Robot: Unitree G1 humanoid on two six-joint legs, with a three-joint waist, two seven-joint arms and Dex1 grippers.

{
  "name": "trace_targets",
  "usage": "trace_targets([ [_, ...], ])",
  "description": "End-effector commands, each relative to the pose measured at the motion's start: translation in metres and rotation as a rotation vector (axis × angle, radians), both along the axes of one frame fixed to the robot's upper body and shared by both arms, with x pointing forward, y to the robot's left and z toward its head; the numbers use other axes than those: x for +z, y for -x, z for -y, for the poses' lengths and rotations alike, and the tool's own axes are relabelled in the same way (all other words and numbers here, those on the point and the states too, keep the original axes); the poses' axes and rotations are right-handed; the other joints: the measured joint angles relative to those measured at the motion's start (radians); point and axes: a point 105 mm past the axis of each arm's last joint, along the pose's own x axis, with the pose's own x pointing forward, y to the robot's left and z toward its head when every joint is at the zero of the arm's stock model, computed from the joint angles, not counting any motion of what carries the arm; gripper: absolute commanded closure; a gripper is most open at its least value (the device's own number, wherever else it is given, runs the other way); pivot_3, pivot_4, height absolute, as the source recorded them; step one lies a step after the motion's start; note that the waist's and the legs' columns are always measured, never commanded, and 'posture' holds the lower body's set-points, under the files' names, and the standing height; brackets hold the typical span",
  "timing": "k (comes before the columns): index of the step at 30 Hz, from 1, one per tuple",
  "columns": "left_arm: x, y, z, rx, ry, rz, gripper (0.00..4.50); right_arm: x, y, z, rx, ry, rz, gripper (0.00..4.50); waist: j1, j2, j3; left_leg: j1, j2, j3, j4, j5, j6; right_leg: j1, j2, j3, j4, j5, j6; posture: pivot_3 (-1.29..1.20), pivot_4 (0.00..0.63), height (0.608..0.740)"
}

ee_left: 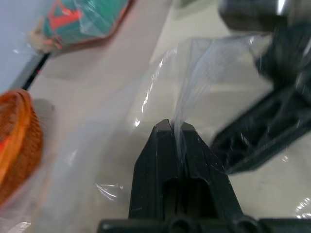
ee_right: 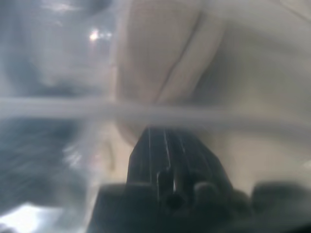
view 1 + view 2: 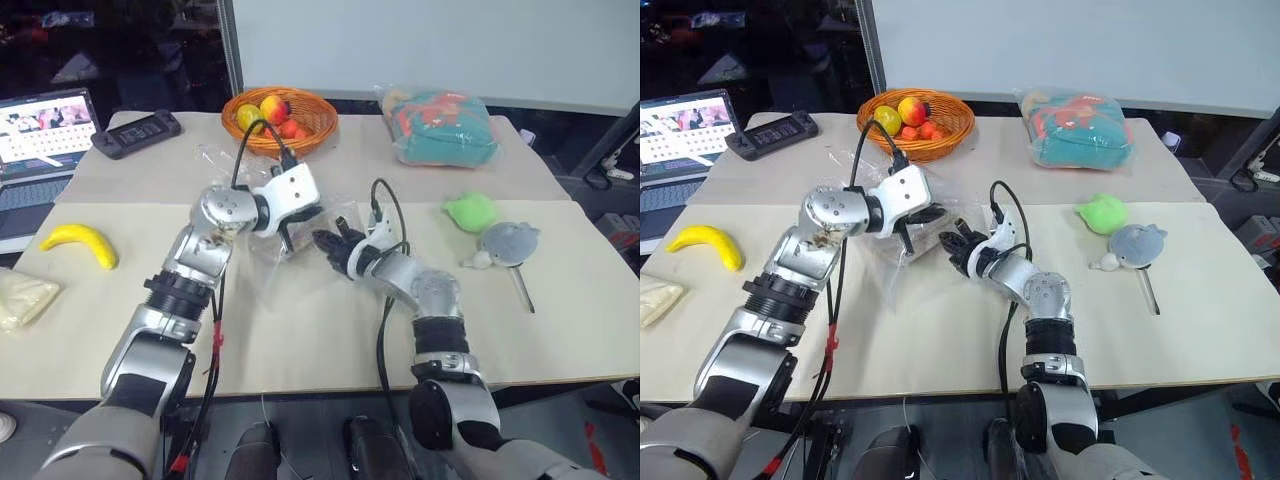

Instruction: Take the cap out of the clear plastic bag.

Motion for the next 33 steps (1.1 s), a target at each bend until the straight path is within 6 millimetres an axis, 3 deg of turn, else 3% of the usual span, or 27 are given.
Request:
trace_targets([
  [1,0.013,0.007,0.008,-0.025,0.043,0.041,4.5,0.01,0.022,0.03,-0.003,0.017,0.03,4.47,0.004,0.0,0.0,0.0,0.0,0.0,0.0,0.0,0.0,0.0,0.0,0.0,-0.001,0.0,0.0,0.0,0.15,0.74],
  [4,0.011,0.01,0.012,-0.032,0.05,0.033,4.5,0.017,0.046,0.047,0.06,0.034,0.072,4.47,0.011,0.0,0.0,-0.001,-0.001,0.001,0.0,0.0,0.0,0.0,-0.002,0.0,-0.002,0.0,0.001,0.0,0.15,0.74],
  [9,0.006,0.016,0.021,-0.059,0.069,0.009,4.5,0.016,0.085,0.087,0.151,0.225,0.134,4.47,0.019,0.001,0.0,-0.001,-0.001,0.001,0.0,0.0,0.0,0.001,-0.001,0.001,-0.004,0.0,0.001,0.0,0.15,0.74],
  [11,0.005,0.016,0.023,-0.065,0.067,0.005,4.5,0.013,0.095,0.106,0.166,0.32,0.134,4.47,0.019,0.001,0.0,0.0,-0.001,0.001,0.0,0.0,0.0,0.002,-0.001,0.001,-0.005,-0.001,0.002,0.0,0.15,0.74],
  [13,0.002,0.016,0.023,-0.077,0.054,-0.007,4.5,0.013,0.112,0.138,0.198,0.525,0.162,4.47,0.02,0.002,0.0,0.0,-0.001,0.002,0.0,0.0,0.0,0.002,-0.001,0.001,-0.005,-0.002,0.004,0.0,0.15,0.74],
  [15,0.003,0.012,0.019,-0.073,0.034,-0.001,4.5,0.031,0.126,0.154,0.232,0.604,0.242,4.47,0.024,0.005,0.0,0.0,-0.001,0.002,0.0,0.0,0.0,0.002,-0.002,0.001,-0.005,-0.004,0.007,0.0,0.15,0.74],
  [18,0.006,0.005,0.012,-0.06,0.009,0.014,4.5,0.054,0.149,0.154,0.333,0.672,0.388,4.47,0.024,0.005,0.0,0.0,-0.001,0.001,0.0,0.0,0.001,0.003,-0.001,0.001,-0.005,-0.004,0.008,0.0,0.15,0.74],
  [20,0.008,0.001,0.007,-0.049,-0.012,0.026,4.5,0.084,0.152,0.153,0.328,0.834,0.622,4.47,0.021,0.005,0.0,0.002,-0.001,0.001,0.0,0.0,0.001,0.004,0.0,0.001,-0.005,-0.004,0.008,0.0,0.15,0.74],
  [22,0.009,-0.001,0.003,-0.041,-0.02,0.029,4.5,0.129,0.159,0.149,0.316,0.868,0.859,4.47,0.018,0.006,0.0,0.002,-0.001,0.001,0.0,0.0,0.001,0.003,0.0,0.002,-0.005,-0.004,0.008,0.0,0.15,0.74],
  [24,0.008,-0.001,0.002,-0.04,-0.019,0.029,4.5,0.16,0.168,0.147,0.307,0.836,1.022,4.47,0.02,0.005,0.0,0.003,-0.001,0.002,0.0,0.0,0.001,0.003,-0.001,0.002,-0.005,-0.004,0.009,0.0,0.15,0.74],
  [27,0.004,0.001,0.003,-0.041,-0.007,0.019,4.5,0.216,0.187,0.145,0.233,0.683,1.307,4.47,0.024,0.005,0.0,0.003,-0.001,0.001,0.0,0.0,0.0,0.004,-0.001,0.001,-0.006,-0.004,0.008,0.0,0.15,0.74],
  [29,-0.004,0.005,0.002,-0.04,-0.001,-0.005,4.5,0.266,0.203,0.147,0.098,0.435,1.546,4.47,0.02,0.004,0.001,0.001,-0.001,0.002,0.0,0.0,0.0,0.003,-0.001,0.001,-0.007,-0.004,0.008,0.0,0.15,0.74],
  [31,-0.01,0.008,0.001,-0.029,0.032,-0.037,4.5,0.289,0.204,0.152,0.012,0.243,1.621,4.47,0.019,0.004,0.001,0.001,-0.001,0.002,0.0,0.0,0.0,0.003,-0.001,0.002,-0.007,-0.004,0.009,0.0,0.15,0.74],
  [33,-0.013,0.009,-0.003,-0.019,0.026,-0.041,4.5,0.294,0.193,0.152,-0.027,0.176,1.607,4.47,0.02,0.004,0.001,0.001,-0.001,0.002,0.0,0.0,0.001,0.003,-0.001,0.002,-0.007,-0.004,0.009,0.0,0.15,0.74],
])
